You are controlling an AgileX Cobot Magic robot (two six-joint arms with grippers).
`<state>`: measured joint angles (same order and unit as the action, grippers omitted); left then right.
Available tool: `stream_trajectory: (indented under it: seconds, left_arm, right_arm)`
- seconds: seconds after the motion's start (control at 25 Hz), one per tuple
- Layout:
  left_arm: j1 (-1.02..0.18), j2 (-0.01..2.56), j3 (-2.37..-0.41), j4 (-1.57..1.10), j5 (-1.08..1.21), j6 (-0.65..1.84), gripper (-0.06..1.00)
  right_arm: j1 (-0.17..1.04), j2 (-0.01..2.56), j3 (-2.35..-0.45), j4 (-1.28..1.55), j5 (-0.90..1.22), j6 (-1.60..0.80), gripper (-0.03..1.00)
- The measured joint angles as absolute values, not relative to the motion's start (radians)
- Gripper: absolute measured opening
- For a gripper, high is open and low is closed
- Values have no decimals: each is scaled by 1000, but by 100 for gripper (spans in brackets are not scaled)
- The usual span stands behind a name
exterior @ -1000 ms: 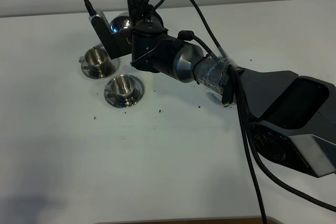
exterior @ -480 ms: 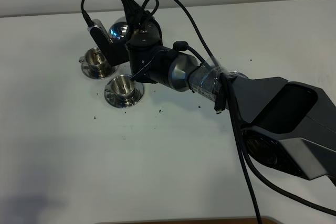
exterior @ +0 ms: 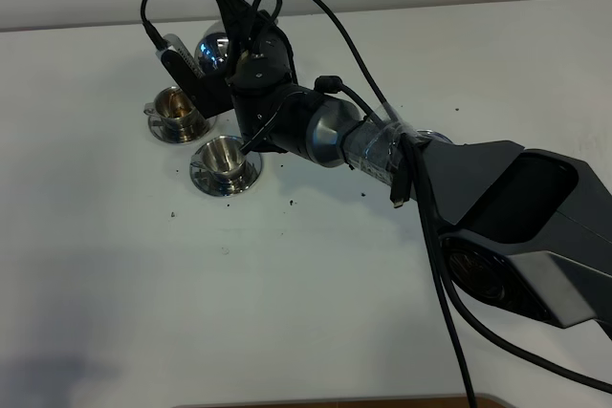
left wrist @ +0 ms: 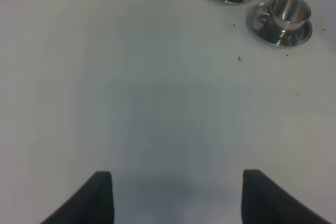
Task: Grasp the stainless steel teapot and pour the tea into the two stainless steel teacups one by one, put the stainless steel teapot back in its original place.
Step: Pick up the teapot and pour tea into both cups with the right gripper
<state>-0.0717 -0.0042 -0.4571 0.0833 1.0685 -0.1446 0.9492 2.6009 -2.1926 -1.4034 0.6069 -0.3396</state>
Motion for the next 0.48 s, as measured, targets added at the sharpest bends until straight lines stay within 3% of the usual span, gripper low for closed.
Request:
stream_trajectory:
  seconds: [0.48]
  left_arm:
    - [-72,-4,-457,83,1068,-143,58]
  right_arm:
    - [947,2601,-2193,-1497,596,-327,19]
